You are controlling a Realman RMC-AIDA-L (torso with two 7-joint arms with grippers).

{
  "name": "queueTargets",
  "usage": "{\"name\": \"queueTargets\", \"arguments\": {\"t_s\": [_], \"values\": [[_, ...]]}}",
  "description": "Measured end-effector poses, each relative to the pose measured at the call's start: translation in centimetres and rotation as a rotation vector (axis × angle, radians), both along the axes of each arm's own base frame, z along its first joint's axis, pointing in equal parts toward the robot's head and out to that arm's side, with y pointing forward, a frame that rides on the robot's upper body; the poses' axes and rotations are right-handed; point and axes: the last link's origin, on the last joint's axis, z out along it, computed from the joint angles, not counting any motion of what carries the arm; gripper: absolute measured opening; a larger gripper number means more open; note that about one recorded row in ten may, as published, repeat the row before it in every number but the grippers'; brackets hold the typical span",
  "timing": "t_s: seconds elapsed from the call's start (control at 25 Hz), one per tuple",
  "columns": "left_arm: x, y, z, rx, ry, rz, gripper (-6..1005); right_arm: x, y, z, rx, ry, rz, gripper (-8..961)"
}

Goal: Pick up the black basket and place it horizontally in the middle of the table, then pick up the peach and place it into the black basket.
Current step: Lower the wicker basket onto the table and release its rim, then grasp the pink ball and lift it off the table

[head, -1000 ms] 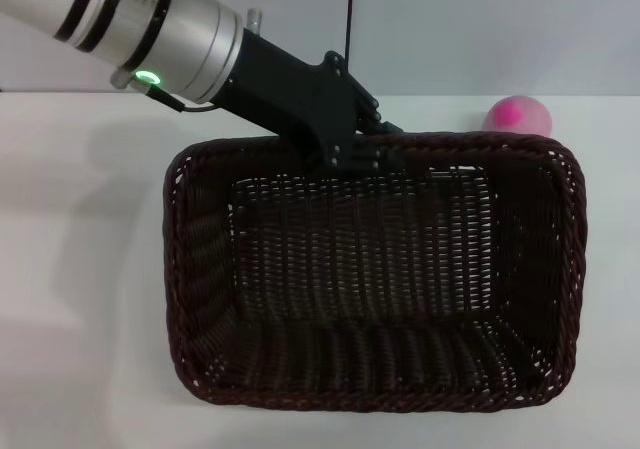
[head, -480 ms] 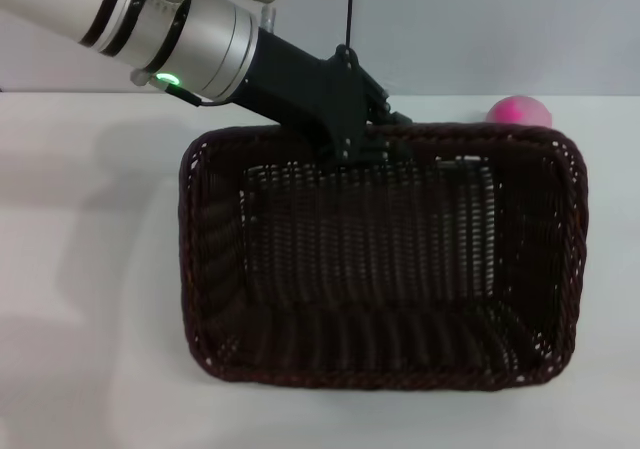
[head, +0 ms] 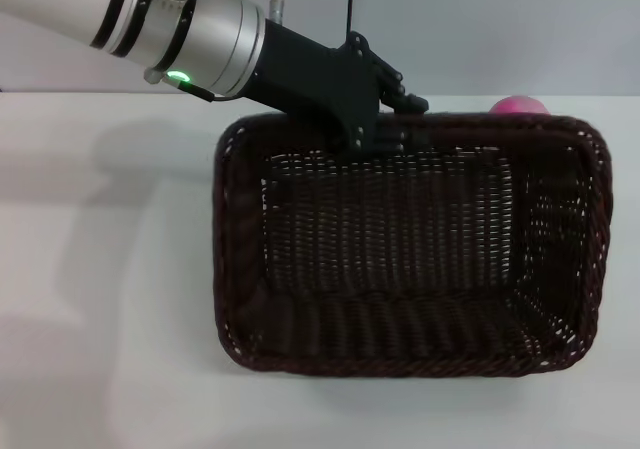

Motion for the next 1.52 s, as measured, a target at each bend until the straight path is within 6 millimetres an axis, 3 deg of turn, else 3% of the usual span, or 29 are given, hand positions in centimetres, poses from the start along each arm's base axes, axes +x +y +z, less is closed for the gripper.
{"name": "queueTargets", "arguments": {"t_s": [0.48,0.68,0.84,1.04,1.08,1.24,1.28,1.44,1.52], "values": [[-0.5,0.6,-0.3,0.036,-0.009,0.034,517,0.0,0.2,0.1,-0.001,-0.004,0.002,604],[0.0,0.4,-0.5,0.039,-0.052,0.006,717,0.0,0.2,0.1,-0.002,-0.004,0.002,604],[0.1,0.3,-0.4,0.047,-0.101,-0.006,805,0.0,0.2,0.1,-0.003,-0.003,0.001,604],[-0.1,0.4,0.5,0.106,-0.218,-0.008,805,-0.4,0.4,0.0,-0.038,-0.036,0.033,604],[-1.0,0.3,1.7,0.189,-0.349,-0.004,805,-0.8,0.6,0.0,-0.064,-0.067,0.06,604],[-2.9,-0.1,3.5,0.303,-0.549,0.054,806,-1.6,1.1,0.3,-0.127,-0.149,0.123,604],[-3.4,-0.3,3.7,0.319,-0.584,0.07,806,-2.4,1.5,0.3,-0.207,-0.232,0.193,604],[-5.5,-1.2,4.2,0.372,-0.702,0.131,806,-3.2,2.5,0.7,-0.339,-0.302,0.281,604],[-7.8,-2.3,4.2,0.395,-0.78,0.204,804,-3.9,3.9,1.3,-0.5,-0.343,0.355,604]]}}
